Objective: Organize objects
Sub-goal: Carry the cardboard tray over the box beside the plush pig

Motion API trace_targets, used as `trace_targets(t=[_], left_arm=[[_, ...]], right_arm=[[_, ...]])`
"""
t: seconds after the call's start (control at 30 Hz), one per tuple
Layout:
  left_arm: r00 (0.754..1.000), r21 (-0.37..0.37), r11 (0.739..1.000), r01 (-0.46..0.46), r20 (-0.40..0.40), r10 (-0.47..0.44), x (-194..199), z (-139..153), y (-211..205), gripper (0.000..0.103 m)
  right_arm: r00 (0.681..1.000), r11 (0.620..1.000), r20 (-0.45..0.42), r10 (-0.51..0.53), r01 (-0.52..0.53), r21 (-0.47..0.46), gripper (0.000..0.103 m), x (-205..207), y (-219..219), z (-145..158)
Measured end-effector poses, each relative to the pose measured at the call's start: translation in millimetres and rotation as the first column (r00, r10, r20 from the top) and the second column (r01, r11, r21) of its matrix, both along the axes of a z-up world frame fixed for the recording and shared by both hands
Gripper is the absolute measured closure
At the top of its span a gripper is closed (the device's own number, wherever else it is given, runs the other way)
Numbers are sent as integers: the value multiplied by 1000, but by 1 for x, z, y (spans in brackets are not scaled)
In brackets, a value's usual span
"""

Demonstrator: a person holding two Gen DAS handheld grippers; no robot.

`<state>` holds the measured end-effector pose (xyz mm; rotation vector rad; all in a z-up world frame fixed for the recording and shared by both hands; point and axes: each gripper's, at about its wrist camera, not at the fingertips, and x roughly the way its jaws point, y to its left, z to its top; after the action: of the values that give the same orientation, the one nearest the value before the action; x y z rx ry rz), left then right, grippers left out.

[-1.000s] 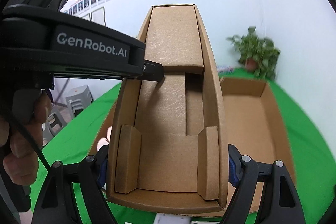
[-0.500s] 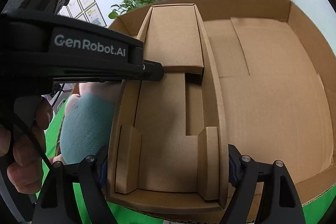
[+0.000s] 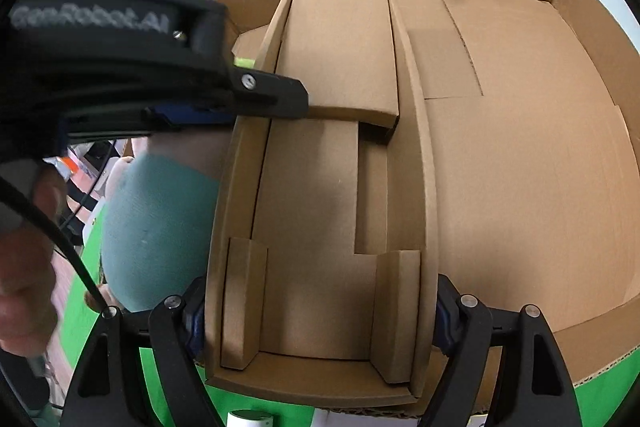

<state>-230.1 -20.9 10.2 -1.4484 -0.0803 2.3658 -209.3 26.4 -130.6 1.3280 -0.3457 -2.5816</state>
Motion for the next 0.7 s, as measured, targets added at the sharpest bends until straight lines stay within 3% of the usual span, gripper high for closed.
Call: trace_targets(t=[0.23,0.57,0.7], left_arm=[[1000,-26,999,18,-14,-18,10,-3,3,78],[999,-29,999,39,-18,-39,12,4,-5,77],[999,-34,999,41,-22,-41,11,3,-5,78]], right_arm=[[999,999,10,38,-38,5,21,-2,1,-2],[994,992,-55,92,-96,-82,18,9,19,7],[994,989,-70,83,-90,-114,18,4,46,4]])
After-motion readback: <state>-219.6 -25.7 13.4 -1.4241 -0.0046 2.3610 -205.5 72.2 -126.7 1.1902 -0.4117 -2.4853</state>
